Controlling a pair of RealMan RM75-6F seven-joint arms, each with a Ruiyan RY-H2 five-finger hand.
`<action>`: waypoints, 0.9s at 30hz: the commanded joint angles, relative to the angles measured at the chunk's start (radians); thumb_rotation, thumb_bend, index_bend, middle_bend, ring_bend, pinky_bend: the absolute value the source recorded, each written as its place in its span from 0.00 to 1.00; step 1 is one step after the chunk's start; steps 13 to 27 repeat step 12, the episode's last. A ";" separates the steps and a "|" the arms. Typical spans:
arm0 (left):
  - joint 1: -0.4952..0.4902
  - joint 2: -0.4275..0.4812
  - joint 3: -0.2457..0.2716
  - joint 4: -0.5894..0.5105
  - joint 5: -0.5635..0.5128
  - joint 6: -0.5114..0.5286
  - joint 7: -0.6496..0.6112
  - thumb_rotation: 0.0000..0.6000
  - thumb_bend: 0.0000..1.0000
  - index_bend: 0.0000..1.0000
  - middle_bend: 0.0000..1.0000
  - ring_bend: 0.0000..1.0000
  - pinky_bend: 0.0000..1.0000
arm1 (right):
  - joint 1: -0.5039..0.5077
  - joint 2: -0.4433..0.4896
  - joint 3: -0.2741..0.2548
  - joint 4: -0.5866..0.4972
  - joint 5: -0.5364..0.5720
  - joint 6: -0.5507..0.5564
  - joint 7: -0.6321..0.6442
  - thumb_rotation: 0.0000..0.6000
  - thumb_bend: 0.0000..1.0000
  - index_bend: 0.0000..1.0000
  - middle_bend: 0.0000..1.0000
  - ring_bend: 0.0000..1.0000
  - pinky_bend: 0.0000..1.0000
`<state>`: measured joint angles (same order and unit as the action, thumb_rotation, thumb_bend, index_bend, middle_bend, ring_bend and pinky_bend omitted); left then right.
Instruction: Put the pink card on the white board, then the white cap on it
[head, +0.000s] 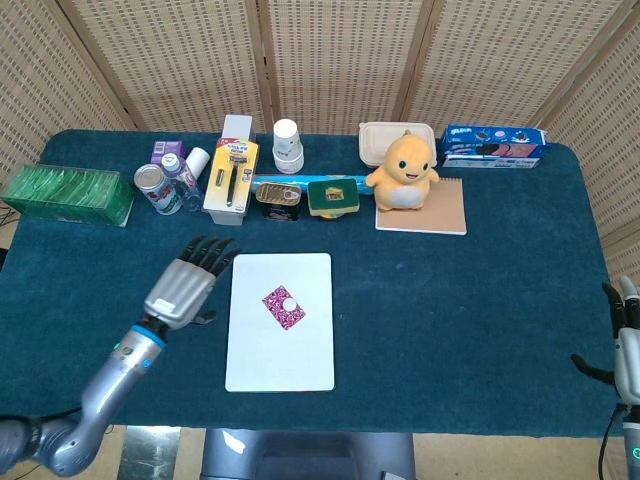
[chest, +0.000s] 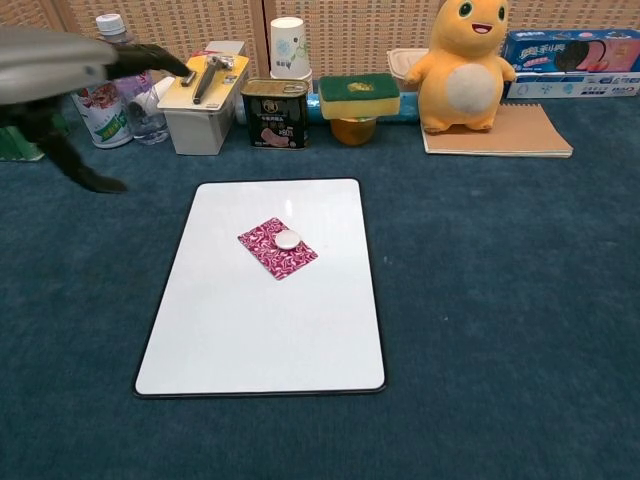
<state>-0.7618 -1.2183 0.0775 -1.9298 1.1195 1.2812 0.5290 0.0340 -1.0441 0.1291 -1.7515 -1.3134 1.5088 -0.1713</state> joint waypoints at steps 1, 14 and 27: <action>0.199 0.107 0.116 -0.005 0.198 0.197 -0.170 1.00 0.12 0.00 0.00 0.00 0.01 | -0.003 0.001 -0.001 0.000 -0.009 0.007 0.004 1.00 0.00 0.06 0.00 0.00 0.00; 0.486 0.117 0.198 0.106 0.305 0.384 -0.364 1.00 0.12 0.00 0.00 0.00 0.01 | -0.023 0.002 -0.012 -0.011 -0.059 0.059 -0.010 1.00 0.00 0.06 0.00 0.00 0.00; 0.486 0.117 0.198 0.106 0.305 0.384 -0.364 1.00 0.12 0.00 0.00 0.00 0.01 | -0.023 0.002 -0.012 -0.011 -0.059 0.059 -0.010 1.00 0.00 0.06 0.00 0.00 0.00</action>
